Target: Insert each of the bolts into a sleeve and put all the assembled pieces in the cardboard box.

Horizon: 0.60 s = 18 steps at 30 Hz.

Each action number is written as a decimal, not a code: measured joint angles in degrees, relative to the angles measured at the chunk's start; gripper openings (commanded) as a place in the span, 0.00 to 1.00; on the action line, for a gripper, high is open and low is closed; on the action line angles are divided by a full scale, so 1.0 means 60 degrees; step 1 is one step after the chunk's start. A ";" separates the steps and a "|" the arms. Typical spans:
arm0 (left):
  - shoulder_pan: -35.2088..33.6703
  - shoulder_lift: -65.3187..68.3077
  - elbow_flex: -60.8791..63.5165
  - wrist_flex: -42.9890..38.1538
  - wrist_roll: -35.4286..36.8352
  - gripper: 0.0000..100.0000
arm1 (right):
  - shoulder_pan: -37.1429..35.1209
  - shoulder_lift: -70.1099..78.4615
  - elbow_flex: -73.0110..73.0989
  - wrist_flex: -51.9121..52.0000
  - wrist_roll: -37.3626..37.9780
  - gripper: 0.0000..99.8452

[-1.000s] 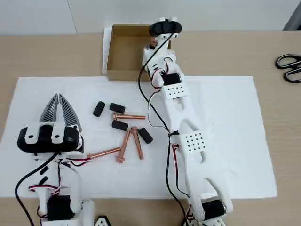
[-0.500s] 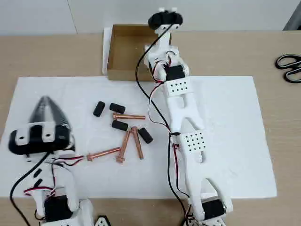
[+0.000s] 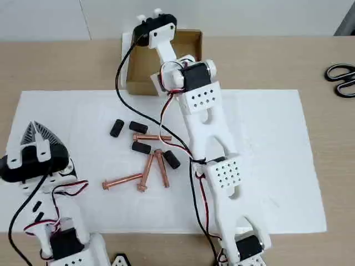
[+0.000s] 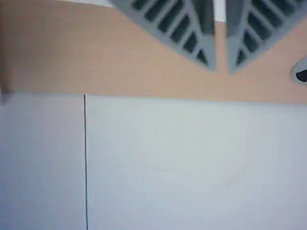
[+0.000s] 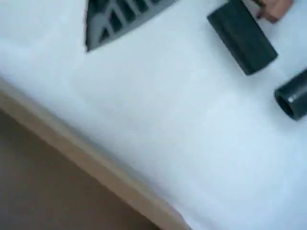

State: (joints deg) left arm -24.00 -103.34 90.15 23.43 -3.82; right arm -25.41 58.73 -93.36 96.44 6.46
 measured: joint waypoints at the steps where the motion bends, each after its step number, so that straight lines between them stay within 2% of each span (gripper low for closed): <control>1: 0.0000 0.0000 0.0117 0.0000 0.0000 0.01 | 0.0015 0.0000 0.0117 0.0044 0.0015 0.17; 8: 0.0000 0.0000 0.0630 0.0015 0.0000 0.01 | -0.0249 -0.0645 0.2725 0.0088 0.0073 0.17; 18: 0.0000 0.0000 0.0645 0.0015 0.0000 0.01 | -0.1392 -0.4557 0.8879 0.0088 -0.0322 0.17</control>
State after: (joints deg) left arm -24.00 -103.34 94.02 23.52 -3.82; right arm -33.76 31.38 -40.09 96.97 4.53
